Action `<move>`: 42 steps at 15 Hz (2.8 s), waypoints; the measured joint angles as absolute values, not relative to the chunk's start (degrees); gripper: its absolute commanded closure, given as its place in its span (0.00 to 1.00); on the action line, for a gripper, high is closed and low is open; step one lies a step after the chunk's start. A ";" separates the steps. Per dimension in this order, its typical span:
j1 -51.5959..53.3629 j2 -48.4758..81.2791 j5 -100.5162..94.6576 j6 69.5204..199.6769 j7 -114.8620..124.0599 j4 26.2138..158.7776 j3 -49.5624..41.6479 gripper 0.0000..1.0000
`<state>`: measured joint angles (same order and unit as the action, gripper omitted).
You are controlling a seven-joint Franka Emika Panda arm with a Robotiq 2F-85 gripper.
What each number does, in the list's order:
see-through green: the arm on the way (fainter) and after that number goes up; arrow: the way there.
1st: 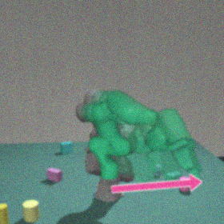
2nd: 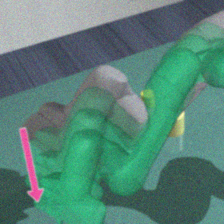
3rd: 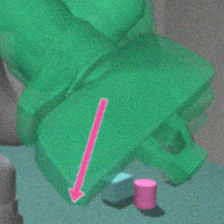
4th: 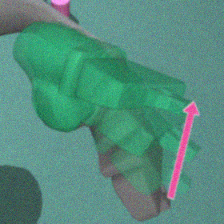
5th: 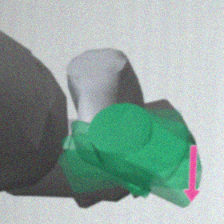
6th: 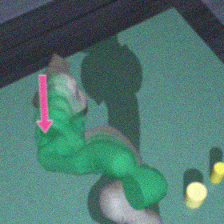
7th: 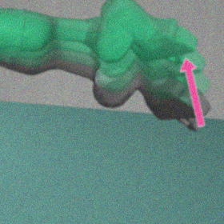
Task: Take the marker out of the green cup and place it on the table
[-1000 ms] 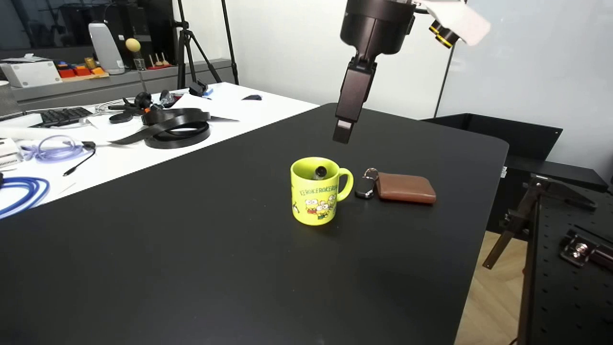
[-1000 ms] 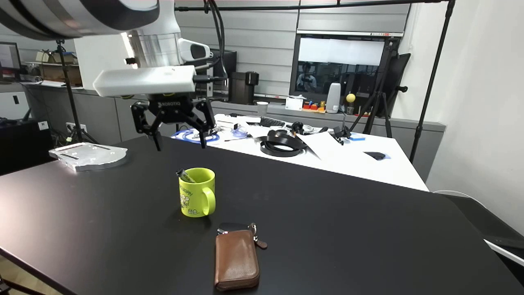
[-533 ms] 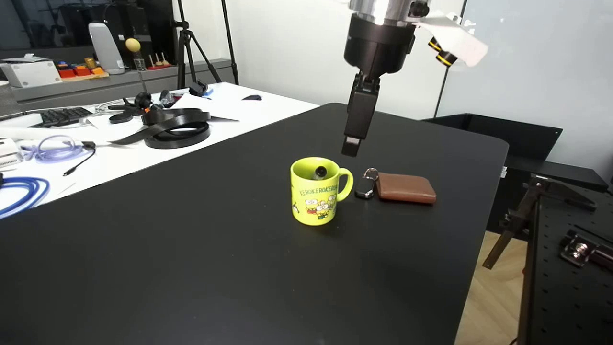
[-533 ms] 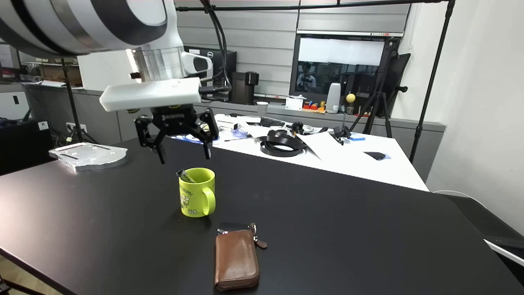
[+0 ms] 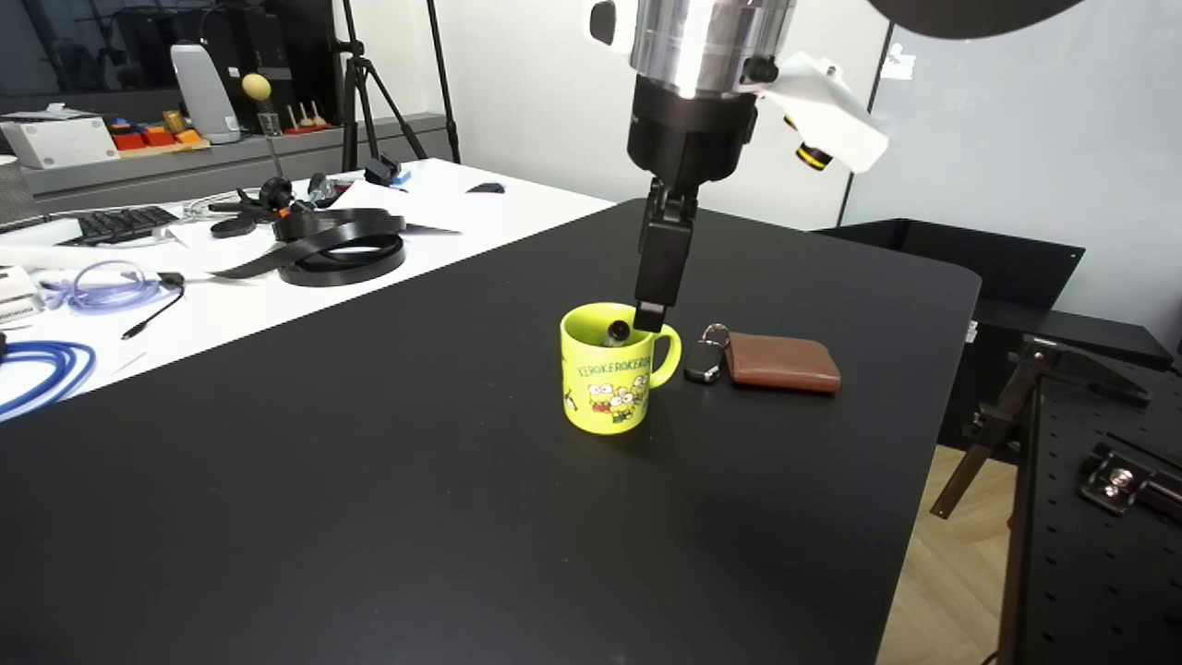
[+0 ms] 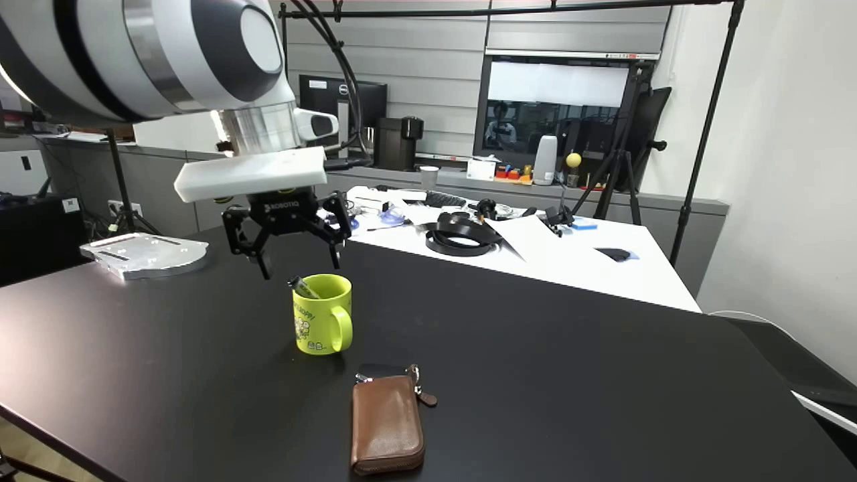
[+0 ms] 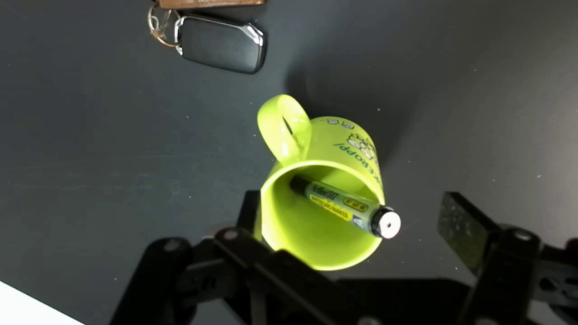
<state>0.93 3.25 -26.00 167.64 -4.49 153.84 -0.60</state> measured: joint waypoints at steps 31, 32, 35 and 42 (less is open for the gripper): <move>6.00 5.53 -27.18 166.84 0.93 148.91 -4.93 0.27; 6.00 5.16 -27.17 166.54 1.19 149.21 -4.96 0.19; 6.00 4.99 -26.98 166.33 1.78 150.31 -4.96 0.02; 5.95 5.79 -26.89 166.71 2.55 152.05 -5.00 0.40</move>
<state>5.95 5.79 -26.89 166.71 2.55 152.05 -5.00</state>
